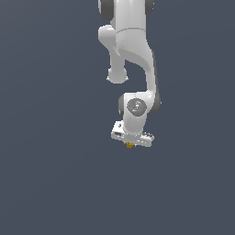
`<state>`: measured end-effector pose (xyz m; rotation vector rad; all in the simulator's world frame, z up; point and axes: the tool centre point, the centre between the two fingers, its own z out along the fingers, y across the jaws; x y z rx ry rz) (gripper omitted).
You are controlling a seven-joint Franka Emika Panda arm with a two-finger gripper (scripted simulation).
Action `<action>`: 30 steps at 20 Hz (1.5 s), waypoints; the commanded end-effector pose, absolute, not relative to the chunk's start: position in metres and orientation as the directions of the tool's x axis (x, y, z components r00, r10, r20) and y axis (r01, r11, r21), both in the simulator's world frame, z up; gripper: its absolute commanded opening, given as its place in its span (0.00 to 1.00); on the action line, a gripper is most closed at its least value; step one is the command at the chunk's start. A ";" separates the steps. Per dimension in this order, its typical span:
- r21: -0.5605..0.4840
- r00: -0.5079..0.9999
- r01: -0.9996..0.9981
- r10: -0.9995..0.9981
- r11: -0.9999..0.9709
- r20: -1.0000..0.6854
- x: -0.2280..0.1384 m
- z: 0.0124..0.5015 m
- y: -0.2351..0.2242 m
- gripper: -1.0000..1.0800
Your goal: Pick up the object and move it to a goal position.
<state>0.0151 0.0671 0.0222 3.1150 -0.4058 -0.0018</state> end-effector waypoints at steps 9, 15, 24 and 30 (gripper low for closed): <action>0.000 0.967 -0.256 -0.256 -0.967 0.000 0.016 0.022 0.067 0.00; 0.000 0.967 -0.256 -0.256 -0.967 0.000 0.017 0.034 0.060 0.00; 0.000 0.967 -0.257 -0.257 -0.967 0.000 0.023 0.095 0.020 0.00; 0.000 0.967 -0.257 -0.257 -0.967 0.000 0.031 0.155 -0.018 0.00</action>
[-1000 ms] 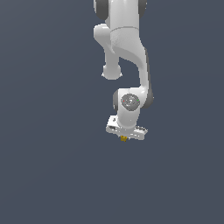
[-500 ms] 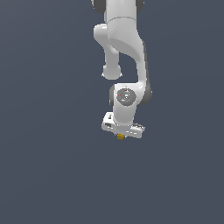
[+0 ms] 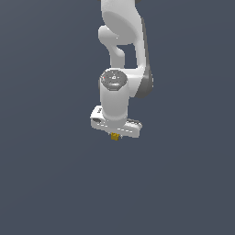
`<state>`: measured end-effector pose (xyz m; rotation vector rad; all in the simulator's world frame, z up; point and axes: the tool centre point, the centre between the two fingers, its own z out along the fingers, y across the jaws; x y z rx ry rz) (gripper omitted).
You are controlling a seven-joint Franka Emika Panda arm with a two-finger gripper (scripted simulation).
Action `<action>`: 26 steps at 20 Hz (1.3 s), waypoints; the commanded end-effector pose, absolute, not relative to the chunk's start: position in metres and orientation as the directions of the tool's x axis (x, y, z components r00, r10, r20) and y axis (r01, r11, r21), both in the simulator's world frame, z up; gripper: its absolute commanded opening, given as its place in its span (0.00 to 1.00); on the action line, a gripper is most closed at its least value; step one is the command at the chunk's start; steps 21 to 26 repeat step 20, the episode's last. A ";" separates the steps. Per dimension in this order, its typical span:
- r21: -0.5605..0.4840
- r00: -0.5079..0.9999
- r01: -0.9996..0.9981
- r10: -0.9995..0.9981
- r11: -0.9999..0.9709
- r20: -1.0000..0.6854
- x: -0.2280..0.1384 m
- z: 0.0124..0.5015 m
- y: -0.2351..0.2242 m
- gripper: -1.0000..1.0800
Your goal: Pick up the object and move it to a goal position.
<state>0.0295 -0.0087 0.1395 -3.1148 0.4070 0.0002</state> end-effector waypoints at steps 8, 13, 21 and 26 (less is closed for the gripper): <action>0.000 0.967 -0.257 -0.257 -0.967 0.000 0.040 0.211 -0.055 0.00; 0.000 0.967 -0.257 -0.257 -0.967 0.000 0.044 0.227 -0.065 0.00; 0.000 0.967 -0.257 -0.257 -0.967 0.000 0.045 0.228 -0.065 0.00; 0.000 0.967 -0.257 -0.257 -0.967 0.000 0.045 0.228 -0.065 0.00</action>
